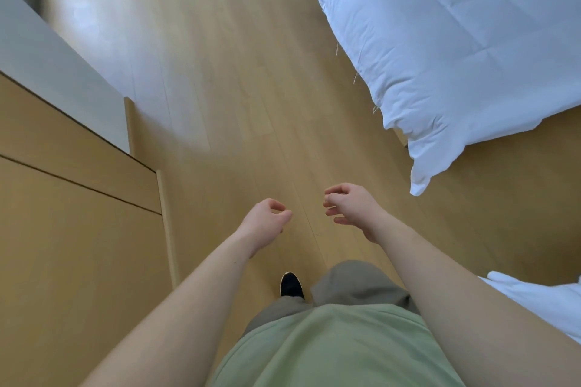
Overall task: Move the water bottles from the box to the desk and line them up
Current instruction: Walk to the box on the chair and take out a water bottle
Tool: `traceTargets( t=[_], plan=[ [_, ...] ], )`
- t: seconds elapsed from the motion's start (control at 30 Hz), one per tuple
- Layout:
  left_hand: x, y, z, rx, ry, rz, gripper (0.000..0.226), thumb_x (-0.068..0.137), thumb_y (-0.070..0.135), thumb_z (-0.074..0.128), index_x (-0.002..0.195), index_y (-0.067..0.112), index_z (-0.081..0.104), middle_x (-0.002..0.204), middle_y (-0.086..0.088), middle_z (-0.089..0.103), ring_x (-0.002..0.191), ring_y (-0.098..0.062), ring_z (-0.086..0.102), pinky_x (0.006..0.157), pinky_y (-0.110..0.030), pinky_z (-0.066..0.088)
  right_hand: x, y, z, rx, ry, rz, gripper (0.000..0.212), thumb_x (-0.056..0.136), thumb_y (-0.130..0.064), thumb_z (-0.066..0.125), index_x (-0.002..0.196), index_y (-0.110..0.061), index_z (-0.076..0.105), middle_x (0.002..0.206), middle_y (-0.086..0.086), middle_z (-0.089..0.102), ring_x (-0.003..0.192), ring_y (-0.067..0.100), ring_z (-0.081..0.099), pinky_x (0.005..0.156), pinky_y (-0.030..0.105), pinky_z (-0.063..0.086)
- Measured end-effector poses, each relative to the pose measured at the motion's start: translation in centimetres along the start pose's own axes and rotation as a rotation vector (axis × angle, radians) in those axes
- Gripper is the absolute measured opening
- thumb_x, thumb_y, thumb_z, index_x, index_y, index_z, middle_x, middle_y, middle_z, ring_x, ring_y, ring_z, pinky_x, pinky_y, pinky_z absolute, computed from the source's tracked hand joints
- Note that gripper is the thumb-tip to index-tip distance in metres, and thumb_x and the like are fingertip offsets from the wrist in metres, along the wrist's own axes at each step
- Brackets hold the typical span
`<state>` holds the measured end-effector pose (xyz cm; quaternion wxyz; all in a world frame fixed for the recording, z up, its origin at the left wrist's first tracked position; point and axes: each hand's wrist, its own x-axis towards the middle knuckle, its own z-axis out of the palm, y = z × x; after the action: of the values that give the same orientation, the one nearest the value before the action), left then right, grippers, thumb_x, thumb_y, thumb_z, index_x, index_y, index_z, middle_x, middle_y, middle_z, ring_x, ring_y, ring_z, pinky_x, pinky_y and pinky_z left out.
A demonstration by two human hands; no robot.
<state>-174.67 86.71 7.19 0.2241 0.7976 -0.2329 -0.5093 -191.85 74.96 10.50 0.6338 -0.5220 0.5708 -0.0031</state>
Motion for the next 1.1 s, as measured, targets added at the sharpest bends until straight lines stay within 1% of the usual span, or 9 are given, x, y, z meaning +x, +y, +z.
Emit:
traceTargets(
  t=[0.13, 0.33, 0.47, 0.63, 0.77, 0.83, 0.93, 1.0, 1.1],
  plan=[
    [3.6, 2.3, -2.5, 0.008, -0.008, -0.005, 0.027, 0.096, 0.039, 0.059, 0.119, 0.025, 0.061, 0.104, 0.004, 0.07, 0.094, -0.011, 0.07, 0.087, -0.035, 0.056, 3.6, -3.3, -0.2, 0.021, 0.012, 0.008, 0.02, 0.095, -0.017, 0.057, 0.115, -0.014, 0.063, 0.11, 0.007, 0.071, 0.094, 0.018, 0.068, 0.097, 0.042, 0.055],
    [10.7, 6.7, -5.5, 0.011, -0.003, -0.033, 0.031, 0.096, 0.042, 0.059, 0.122, 0.025, 0.061, 0.106, 0.005, 0.069, 0.093, -0.009, 0.07, 0.083, -0.032, 0.056, 11.4, -8.6, -1.9, 0.055, 0.013, 0.027, 0.021, 0.094, -0.016, 0.06, 0.114, -0.013, 0.064, 0.109, 0.008, 0.07, 0.091, 0.018, 0.067, 0.099, 0.044, 0.054],
    [16.3, 11.7, -7.7, 0.017, 0.02, -0.054, 0.03, 0.096, 0.042, 0.059, 0.121, 0.025, 0.061, 0.104, 0.004, 0.07, 0.093, -0.01, 0.07, 0.086, -0.034, 0.057, 17.8, -13.7, -4.3, 0.054, -0.004, 0.014, 0.02, 0.094, -0.016, 0.059, 0.113, -0.014, 0.064, 0.108, 0.007, 0.071, 0.09, 0.018, 0.068, 0.097, 0.044, 0.055],
    [23.1, 19.9, -9.6, 0.015, 0.048, -0.078, 0.031, 0.096, 0.04, 0.059, 0.121, 0.022, 0.061, 0.102, 0.001, 0.071, 0.094, -0.013, 0.07, 0.087, -0.036, 0.058, 25.0, -20.7, -7.7, 0.045, -0.046, -0.001, 0.017, 0.092, -0.018, 0.059, 0.108, -0.017, 0.064, 0.106, 0.005, 0.072, 0.09, 0.017, 0.069, 0.094, 0.041, 0.056],
    [27.3, 26.0, -10.7, 0.006, 0.051, -0.072, 0.032, 0.096, 0.041, 0.059, 0.121, 0.022, 0.062, 0.101, 0.001, 0.072, 0.093, -0.013, 0.07, 0.091, -0.04, 0.058, 29.7, -25.9, -10.5, 0.046, -0.052, -0.02, 0.019, 0.092, -0.016, 0.06, 0.11, -0.015, 0.064, 0.103, 0.004, 0.072, 0.088, 0.016, 0.069, 0.09, 0.039, 0.056],
    [28.7, 28.2, -11.7, -0.008, 0.055, -0.074, 0.031, 0.097, 0.041, 0.059, 0.122, 0.022, 0.061, 0.102, 0.002, 0.072, 0.093, -0.012, 0.07, 0.093, -0.04, 0.057, 31.5, -28.1, -11.6, 0.047, -0.046, -0.016, 0.018, 0.092, -0.015, 0.06, 0.11, -0.015, 0.064, 0.102, 0.005, 0.072, 0.087, 0.016, 0.068, 0.088, 0.038, 0.056],
    [31.2, 30.7, -13.2, -0.019, 0.056, -0.075, 0.031, 0.098, 0.04, 0.058, 0.123, 0.022, 0.06, 0.104, 0.004, 0.07, 0.092, -0.01, 0.069, 0.093, -0.039, 0.057, 34.2, -30.9, -12.9, 0.049, -0.041, -0.02, 0.017, 0.093, -0.016, 0.059, 0.109, -0.016, 0.064, 0.103, 0.005, 0.072, 0.091, 0.018, 0.069, 0.089, 0.039, 0.057],
    [33.2, 32.1, -14.3, -0.031, 0.048, -0.094, 0.032, 0.098, 0.04, 0.058, 0.124, 0.021, 0.06, 0.106, 0.003, 0.07, 0.093, -0.011, 0.069, 0.09, -0.037, 0.057, 36.0, -32.6, -13.4, 0.043, -0.038, -0.009, 0.016, 0.094, -0.017, 0.059, 0.109, -0.016, 0.064, 0.103, 0.005, 0.072, 0.093, 0.019, 0.07, 0.09, 0.04, 0.057],
    [36.8, 33.6, -16.1, -0.037, 0.041, -0.1, 0.033, 0.097, 0.039, 0.058, 0.124, 0.021, 0.06, 0.104, 0.002, 0.071, 0.095, -0.013, 0.07, 0.085, -0.035, 0.058, 39.1, -35.0, -13.9, 0.041, -0.029, 0.007, 0.018, 0.094, -0.016, 0.059, 0.111, -0.015, 0.064, 0.104, 0.006, 0.072, 0.088, 0.017, 0.069, 0.089, 0.039, 0.057]
  ],
)
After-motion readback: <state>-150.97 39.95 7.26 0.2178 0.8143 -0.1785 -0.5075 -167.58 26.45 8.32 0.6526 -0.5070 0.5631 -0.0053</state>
